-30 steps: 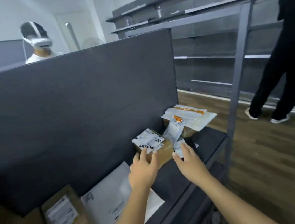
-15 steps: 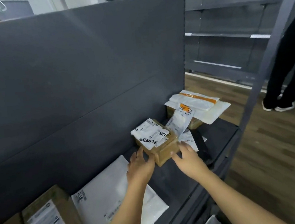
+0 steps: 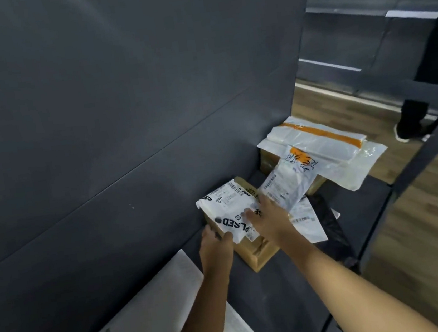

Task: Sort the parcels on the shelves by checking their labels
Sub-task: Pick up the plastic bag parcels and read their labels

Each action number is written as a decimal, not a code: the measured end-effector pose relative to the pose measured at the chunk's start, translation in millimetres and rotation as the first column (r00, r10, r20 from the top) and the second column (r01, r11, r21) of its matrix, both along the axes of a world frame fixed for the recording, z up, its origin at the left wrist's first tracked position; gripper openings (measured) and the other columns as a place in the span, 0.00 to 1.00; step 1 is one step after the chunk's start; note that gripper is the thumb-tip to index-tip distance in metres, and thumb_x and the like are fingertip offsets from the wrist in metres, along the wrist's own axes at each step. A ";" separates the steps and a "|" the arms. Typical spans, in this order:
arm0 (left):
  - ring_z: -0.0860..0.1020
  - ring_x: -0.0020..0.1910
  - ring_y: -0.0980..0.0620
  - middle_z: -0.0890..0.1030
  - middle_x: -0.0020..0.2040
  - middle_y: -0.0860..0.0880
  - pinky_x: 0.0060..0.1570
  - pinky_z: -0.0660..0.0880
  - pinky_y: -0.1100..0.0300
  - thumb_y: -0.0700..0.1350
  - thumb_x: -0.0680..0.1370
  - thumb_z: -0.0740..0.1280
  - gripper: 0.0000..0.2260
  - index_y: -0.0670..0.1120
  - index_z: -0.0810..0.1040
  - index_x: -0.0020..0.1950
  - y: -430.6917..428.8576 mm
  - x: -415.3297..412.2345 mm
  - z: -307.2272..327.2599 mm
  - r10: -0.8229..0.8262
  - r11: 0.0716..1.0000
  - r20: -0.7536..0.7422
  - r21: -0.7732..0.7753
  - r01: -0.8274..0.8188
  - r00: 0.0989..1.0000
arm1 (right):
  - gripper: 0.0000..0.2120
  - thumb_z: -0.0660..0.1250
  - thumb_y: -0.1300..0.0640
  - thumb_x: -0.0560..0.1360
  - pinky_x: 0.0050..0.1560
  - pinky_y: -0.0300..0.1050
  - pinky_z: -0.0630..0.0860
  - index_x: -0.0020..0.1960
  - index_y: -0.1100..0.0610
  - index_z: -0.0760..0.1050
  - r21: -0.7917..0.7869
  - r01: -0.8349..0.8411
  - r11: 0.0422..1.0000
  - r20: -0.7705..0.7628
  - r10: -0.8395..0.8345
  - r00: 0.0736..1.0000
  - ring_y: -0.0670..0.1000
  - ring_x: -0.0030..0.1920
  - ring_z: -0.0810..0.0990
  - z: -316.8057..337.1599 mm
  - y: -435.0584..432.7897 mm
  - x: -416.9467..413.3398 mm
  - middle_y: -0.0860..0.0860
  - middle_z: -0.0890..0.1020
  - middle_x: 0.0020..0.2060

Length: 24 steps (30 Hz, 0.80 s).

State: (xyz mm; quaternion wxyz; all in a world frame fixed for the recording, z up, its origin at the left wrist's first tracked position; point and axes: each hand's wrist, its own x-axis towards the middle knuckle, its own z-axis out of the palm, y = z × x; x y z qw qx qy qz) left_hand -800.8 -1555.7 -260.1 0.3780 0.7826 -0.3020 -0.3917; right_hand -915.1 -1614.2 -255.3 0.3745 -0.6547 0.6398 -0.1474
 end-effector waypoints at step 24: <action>0.81 0.52 0.51 0.82 0.53 0.47 0.52 0.78 0.57 0.37 0.75 0.69 0.13 0.45 0.74 0.59 112.9 -36.5 116.5 -0.005 0.876 -0.234 -0.470 -0.109 0.972 | 0.14 0.64 0.64 0.77 0.50 0.51 0.80 0.61 0.54 0.71 0.048 0.113 0.992 0.804 -0.106 0.585 0.52 0.51 0.82 118.1 118.7 -63.0 0.50 0.82 0.52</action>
